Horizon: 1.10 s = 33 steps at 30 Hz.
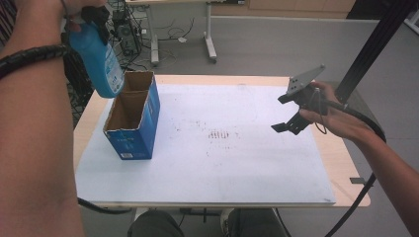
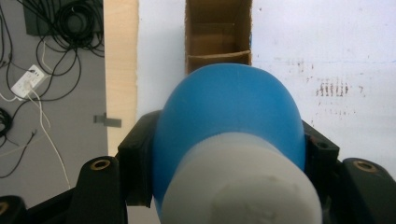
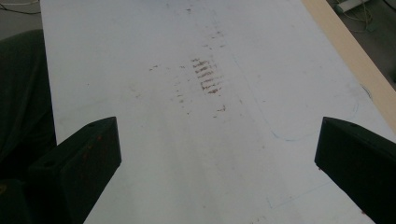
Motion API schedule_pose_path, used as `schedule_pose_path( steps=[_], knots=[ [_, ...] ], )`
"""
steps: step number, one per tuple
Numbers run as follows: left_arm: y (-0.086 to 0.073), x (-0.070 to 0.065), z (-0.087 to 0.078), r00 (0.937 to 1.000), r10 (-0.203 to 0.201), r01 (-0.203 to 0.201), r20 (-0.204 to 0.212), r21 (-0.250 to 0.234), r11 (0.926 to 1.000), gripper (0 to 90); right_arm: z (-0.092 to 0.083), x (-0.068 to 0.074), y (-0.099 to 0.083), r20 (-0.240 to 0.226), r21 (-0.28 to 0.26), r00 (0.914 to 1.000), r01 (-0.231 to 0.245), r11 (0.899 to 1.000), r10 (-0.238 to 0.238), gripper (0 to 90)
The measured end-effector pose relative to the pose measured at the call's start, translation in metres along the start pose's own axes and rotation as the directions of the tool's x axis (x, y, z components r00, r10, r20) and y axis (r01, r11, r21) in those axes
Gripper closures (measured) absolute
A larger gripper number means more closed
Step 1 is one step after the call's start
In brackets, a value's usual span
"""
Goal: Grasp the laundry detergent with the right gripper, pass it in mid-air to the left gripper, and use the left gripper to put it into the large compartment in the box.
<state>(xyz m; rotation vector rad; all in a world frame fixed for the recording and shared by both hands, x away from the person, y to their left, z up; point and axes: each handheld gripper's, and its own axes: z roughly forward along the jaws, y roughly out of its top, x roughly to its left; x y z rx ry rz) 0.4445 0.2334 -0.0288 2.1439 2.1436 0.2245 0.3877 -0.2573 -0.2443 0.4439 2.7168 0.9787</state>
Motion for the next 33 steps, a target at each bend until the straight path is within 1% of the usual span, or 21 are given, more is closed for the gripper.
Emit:
schedule_pose_path(
  steps=[9,14,21,22,29,33],
  knots=[
    [0.002,0.004,0.013,1.0000,-0.002,0.002,0.003,0.008,1.0000,37.2,0.000,0.000,-0.001,0.004,0.008,1.0000,-0.001,1.000,0.001,0.3],
    [0.003,0.004,0.021,0.9999,0.000,0.000,0.010,0.016,0.9999,37.2,0.001,0.000,-0.001,0.003,0.008,1.0000,-0.001,1.000,0.001,0.3],
    [0.004,0.004,0.029,1.0000,0.001,-0.001,0.009,0.017,0.9999,37.2,0.002,0.000,-0.001,0.002,0.007,1.0000,-0.005,1.000,0.005,0.3],
    [0.004,0.003,0.030,0.9999,-0.005,0.005,0.010,0.015,0.9999,37.2,0.002,0.000,-0.002,0.002,0.008,1.0000,-0.004,1.000,0.004,0.3],
    [0.005,0.004,0.040,0.9999,-0.001,0.001,0.013,0.026,0.9997,37.2,0.000,-0.001,-0.004,0.003,0.011,1.0000,-0.009,1.000,0.009,0.3],
    [0.006,0.004,0.047,0.9999,-0.002,0.002,0.013,0.030,0.9995,37.2,0.000,-0.001,-0.005,0.005,0.009,0.9999,-0.010,1.000,0.010,0.3]
  ],
)
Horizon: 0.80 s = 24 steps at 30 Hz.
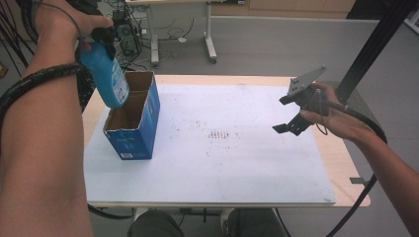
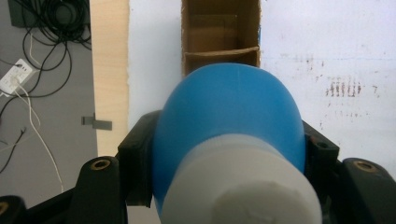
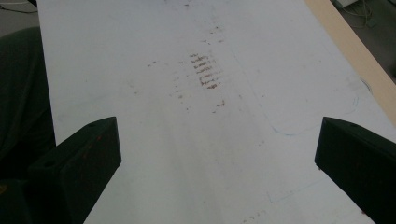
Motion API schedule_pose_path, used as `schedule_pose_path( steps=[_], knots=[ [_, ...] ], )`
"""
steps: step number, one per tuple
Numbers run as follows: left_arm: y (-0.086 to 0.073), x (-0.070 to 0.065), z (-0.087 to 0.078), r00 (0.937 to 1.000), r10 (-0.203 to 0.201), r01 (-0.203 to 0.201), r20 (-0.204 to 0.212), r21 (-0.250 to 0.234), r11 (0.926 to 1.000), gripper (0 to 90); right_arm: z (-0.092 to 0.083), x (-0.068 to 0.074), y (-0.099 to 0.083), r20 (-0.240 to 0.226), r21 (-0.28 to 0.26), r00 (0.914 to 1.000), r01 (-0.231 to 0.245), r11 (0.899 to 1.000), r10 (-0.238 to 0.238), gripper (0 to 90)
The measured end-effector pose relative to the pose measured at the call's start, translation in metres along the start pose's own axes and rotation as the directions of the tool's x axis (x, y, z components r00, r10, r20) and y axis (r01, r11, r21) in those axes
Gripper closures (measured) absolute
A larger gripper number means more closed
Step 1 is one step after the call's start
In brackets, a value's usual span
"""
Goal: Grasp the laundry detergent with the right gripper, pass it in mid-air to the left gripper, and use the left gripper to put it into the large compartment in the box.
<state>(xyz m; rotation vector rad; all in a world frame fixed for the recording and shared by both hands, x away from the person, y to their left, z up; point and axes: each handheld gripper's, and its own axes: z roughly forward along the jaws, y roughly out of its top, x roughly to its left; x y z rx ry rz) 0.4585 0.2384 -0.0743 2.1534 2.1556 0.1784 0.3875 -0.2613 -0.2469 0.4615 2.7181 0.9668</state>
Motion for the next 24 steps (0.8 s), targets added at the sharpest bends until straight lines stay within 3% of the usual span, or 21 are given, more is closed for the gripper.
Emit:
schedule_pose_path(
  steps=[24],
  knots=[
    [0.001,-0.001,0.039,0.9998,0.015,-0.015,0.017,0.017,0.9997,37.2,-0.005,-0.002,-0.002,0.010,0.006,0.9999,-0.003,1.000,0.003,0.3]
  ],
)
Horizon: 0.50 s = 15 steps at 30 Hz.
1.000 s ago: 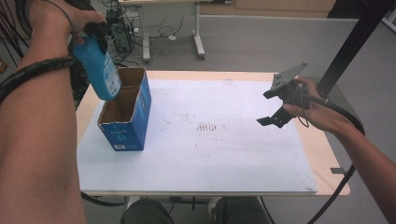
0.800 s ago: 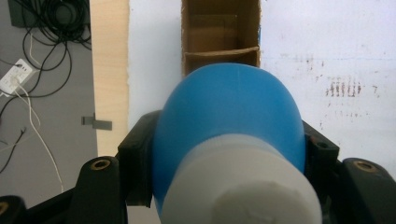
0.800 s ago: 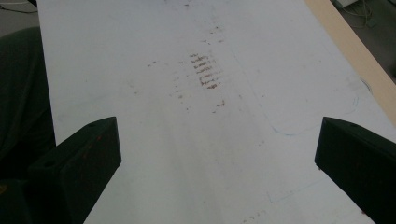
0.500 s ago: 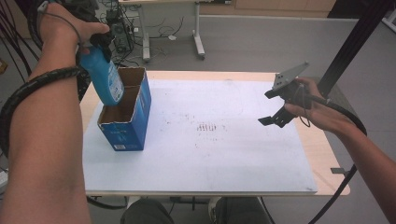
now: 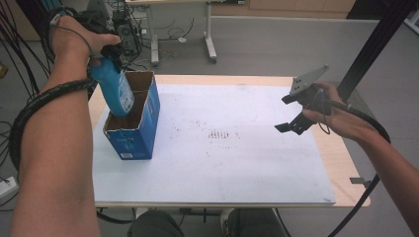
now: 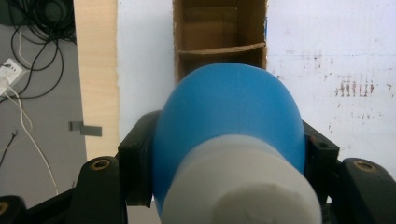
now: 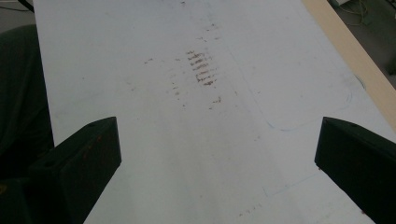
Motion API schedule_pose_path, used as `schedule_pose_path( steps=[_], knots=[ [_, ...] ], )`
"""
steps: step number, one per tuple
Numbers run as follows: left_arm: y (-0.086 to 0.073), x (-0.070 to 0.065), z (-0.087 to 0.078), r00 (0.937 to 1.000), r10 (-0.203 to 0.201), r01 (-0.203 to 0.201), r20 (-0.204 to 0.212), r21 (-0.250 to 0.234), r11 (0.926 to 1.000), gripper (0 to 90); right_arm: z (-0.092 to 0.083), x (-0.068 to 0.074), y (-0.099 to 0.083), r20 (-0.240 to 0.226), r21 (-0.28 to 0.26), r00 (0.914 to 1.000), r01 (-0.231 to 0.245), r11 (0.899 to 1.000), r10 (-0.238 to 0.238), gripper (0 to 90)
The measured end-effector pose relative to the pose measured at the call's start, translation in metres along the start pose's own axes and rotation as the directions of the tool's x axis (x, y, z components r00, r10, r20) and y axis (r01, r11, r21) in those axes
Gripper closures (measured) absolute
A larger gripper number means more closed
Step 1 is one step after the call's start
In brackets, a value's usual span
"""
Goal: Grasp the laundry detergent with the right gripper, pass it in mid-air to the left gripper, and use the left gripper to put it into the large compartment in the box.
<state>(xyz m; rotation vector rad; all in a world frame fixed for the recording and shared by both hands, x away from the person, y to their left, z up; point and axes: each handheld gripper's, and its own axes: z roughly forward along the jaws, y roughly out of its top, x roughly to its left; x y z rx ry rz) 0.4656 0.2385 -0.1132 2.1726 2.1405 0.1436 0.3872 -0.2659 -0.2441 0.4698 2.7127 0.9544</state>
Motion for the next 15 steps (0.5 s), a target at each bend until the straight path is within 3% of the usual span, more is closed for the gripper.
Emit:
schedule_pose_path(
  steps=[15],
  knots=[
    [0.000,-0.003,0.025,1.0000,0.009,-0.009,0.000,0.002,1.0000,37.2,0.000,0.000,-0.001,0.005,0.005,1.0000,0.003,1.000,-0.003,0.3]
  ],
)
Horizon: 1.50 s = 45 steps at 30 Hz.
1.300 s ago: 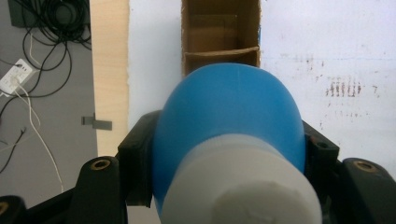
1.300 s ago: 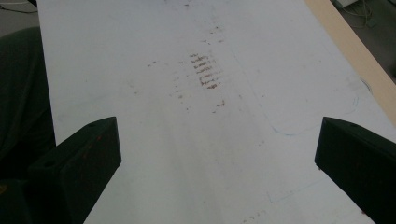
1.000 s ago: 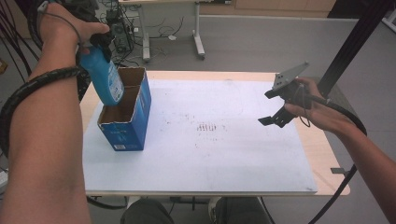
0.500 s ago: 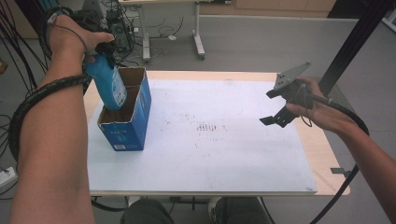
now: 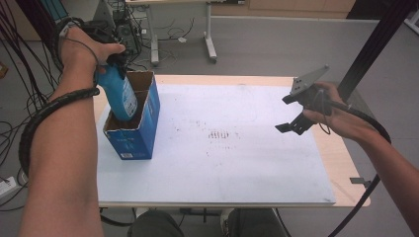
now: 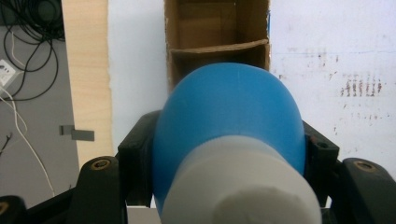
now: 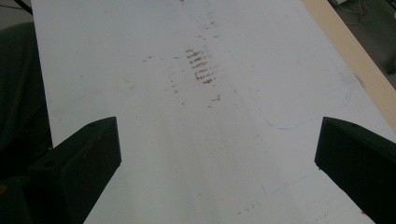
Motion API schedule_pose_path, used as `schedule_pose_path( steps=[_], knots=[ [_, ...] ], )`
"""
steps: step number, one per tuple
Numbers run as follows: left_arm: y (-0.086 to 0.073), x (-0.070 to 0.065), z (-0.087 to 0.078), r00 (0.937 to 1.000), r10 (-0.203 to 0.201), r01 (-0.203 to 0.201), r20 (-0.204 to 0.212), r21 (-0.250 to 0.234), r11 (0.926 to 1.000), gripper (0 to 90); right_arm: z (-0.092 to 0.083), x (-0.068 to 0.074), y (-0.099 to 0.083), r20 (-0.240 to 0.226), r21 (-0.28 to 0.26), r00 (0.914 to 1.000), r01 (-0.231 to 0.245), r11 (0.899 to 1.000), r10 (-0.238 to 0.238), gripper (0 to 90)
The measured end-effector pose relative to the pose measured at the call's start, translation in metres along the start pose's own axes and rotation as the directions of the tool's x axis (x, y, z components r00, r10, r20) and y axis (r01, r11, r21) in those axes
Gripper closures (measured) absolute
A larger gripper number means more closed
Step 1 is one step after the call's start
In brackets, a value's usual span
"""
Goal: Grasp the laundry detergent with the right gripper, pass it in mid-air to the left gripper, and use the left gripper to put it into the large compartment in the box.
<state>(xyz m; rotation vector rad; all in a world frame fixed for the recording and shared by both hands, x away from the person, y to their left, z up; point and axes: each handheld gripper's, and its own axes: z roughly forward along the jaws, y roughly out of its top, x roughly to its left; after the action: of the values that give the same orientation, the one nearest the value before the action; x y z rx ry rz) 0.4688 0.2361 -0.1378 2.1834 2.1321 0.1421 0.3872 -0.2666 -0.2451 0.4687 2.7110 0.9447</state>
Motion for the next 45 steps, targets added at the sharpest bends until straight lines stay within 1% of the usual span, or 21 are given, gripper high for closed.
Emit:
schedule_pose_path(
  steps=[3,8,9,15,19,21,27,33,45],
  knots=[
    [0.000,-0.001,0.008,1.0000,0.003,-0.003,-0.006,0.010,0.9999,37.2,0.001,0.000,-0.001,0.000,0.001,1.0000,-0.002,1.000,0.002,0.3],
    [-0.001,-0.001,0.018,1.0000,0.007,-0.007,-0.007,0.006,1.0000,37.2,0.002,0.001,-0.002,-0.001,0.007,1.0000,-0.003,1.000,0.003,0.3],
    [-0.002,-0.002,0.020,1.0000,0.003,-0.003,-0.006,0.007,1.0000,37.2,0.002,0.000,-0.003,-0.001,0.006,1.0000,0.000,1.000,0.000,0.3],
    [-0.004,-0.003,0.033,0.9999,0.012,-0.012,-0.013,0.009,0.9999,37.2,0.005,0.001,-0.004,-0.006,0.004,1.0000,-0.004,1.000,0.004,0.3],
    [-0.005,-0.003,0.042,0.9999,0.007,-0.007,-0.010,0.005,1.0000,37.2,0.006,0.001,-0.004,-0.008,0.004,1.0000,-0.003,1.000,0.003,0.3],
    [-0.006,-0.004,0.049,0.9998,0.013,-0.013,-0.012,0.017,0.9998,37.2,0.007,0.001,-0.004,-0.007,0.005,1.0000,-0.003,1.000,0.003,0.3],
    [-0.007,-0.005,0.061,0.9999,0.009,-0.009,-0.010,0.018,0.9998,37.2,0.007,0.001,-0.005,-0.006,0.008,1.0000,-0.005,1.000,0.005,0.3],
    [-0.008,-0.007,0.076,0.9998,0.016,-0.016,-0.013,0.026,0.9995,37.3,0.007,0.001,-0.006,-0.006,0.009,1.0000,-0.007,1.000,0.007,0.3],
    [-0.010,-0.008,0.100,0.9997,0.020,-0.019,-0.015,0.042,0.9989,37.3,0.007,0.001,-0.010,-0.006,0.011,0.9999,-0.016,1.000,0.016,0.3]
  ],
)
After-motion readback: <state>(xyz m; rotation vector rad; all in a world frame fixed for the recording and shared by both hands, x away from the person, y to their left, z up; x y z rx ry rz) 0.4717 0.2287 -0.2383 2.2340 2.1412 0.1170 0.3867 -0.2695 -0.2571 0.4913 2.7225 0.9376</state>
